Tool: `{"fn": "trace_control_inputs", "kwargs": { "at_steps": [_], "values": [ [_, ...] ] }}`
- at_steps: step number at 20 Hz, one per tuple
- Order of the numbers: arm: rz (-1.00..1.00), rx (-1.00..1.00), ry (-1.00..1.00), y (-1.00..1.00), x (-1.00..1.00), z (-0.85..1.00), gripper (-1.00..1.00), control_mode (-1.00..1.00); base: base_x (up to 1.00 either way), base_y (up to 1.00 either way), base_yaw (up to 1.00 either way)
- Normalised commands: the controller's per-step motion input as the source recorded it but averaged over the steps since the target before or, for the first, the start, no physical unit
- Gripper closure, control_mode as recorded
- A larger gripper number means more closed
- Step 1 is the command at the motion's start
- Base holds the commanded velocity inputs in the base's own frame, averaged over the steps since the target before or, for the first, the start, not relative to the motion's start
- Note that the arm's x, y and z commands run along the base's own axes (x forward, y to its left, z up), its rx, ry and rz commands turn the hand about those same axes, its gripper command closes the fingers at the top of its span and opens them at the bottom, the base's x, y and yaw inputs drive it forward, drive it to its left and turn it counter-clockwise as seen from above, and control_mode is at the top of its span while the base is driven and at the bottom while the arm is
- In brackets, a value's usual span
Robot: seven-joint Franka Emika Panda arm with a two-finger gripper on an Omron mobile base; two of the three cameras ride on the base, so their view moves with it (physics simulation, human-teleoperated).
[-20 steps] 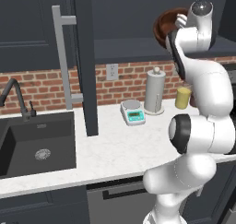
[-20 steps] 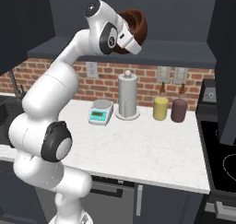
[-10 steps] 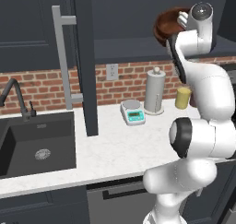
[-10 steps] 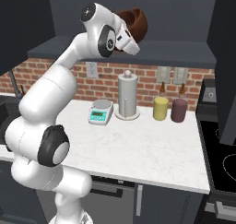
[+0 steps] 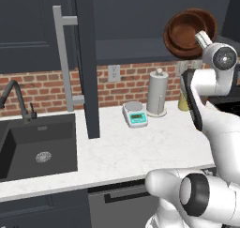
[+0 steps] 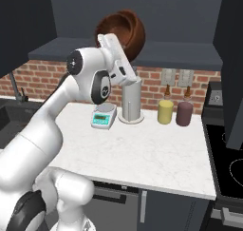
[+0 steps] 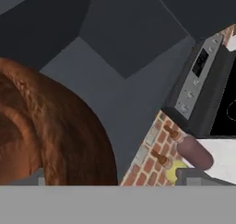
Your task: Pick up the bowls on the counter and stack them on top of one another in the open cabinet. Place the smaller bowl on top of the larger bowl.
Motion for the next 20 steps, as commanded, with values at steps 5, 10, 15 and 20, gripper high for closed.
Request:
{"fn": "trace_control_inputs", "kwargs": {
  "at_steps": [5,10,15,20],
  "values": [
    [0.0,0.03,-0.15,0.0,-0.9,-0.34,-1.0,-1.0,0.0,0.0,0.0],
    [0.0,0.07,-0.17,-0.02,-0.06,0.43,-1.0,-1.0,0.0,0.0,0.0],
    [0.0,0.22,0.06,-0.01,0.43,0.92,-1.0,-1.0,0.0,0.0,0.0],
    [0.0,0.08,0.45,0.0,1.0,-0.08,-1.0,-1.0,0.0,0.0,0.0]
  ]
}}
